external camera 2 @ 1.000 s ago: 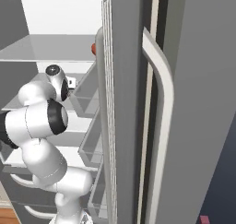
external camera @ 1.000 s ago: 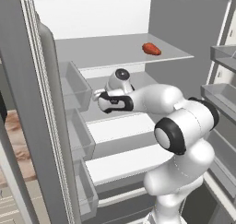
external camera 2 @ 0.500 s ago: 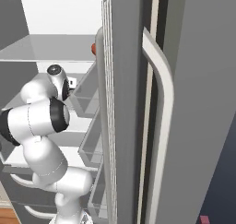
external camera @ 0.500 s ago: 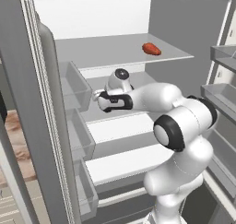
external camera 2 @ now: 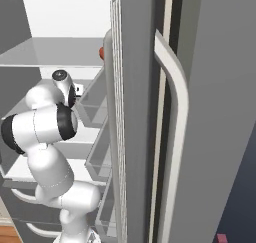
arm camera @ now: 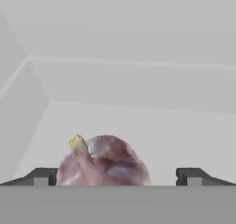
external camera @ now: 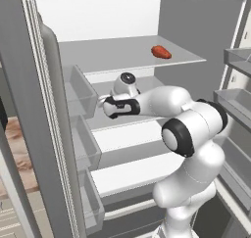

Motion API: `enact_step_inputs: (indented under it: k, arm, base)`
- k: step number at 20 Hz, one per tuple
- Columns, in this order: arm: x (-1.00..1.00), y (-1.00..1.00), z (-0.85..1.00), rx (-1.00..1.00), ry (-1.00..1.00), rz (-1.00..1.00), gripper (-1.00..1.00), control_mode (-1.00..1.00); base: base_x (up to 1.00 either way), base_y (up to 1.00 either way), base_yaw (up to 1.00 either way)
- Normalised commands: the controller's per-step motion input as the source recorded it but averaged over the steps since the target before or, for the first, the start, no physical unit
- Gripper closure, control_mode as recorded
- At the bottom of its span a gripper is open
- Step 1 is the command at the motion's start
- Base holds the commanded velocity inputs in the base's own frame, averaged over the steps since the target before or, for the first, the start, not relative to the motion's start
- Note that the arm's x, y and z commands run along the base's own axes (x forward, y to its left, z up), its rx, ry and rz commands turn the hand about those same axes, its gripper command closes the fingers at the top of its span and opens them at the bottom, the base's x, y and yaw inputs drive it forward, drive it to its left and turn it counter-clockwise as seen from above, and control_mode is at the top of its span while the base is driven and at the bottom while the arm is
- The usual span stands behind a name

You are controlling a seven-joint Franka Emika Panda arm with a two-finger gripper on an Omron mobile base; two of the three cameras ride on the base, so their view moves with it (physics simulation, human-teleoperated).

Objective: Retrieve the bottle and the shaker from the cabinet and place them next to the mixing bowl on the counter. Then add garlic from the fridge to the mixing bowl.

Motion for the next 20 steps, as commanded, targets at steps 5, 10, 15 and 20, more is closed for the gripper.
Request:
enact_step_inputs:
  k: [5,10,15,20]
  arm:
    - [0.00,0.00,-0.19,0.00,0.00,0.00,-1.00,-1.00]
    - [0.00,0.00,0.00,0.00,0.00,0.00,-1.00,-1.00]
    - [0.00,0.02,0.00,0.00,0.00,0.00,-1.00,-1.00]
    - [0.00,0.03,0.00,0.00,0.00,0.00,1.00,-1.00]
  base:
    - [0.00,0.00,0.00]
    - [0.00,0.00,0.00]
    - [0.00,0.00,0.00]
    - [0.00,0.00,0.00]
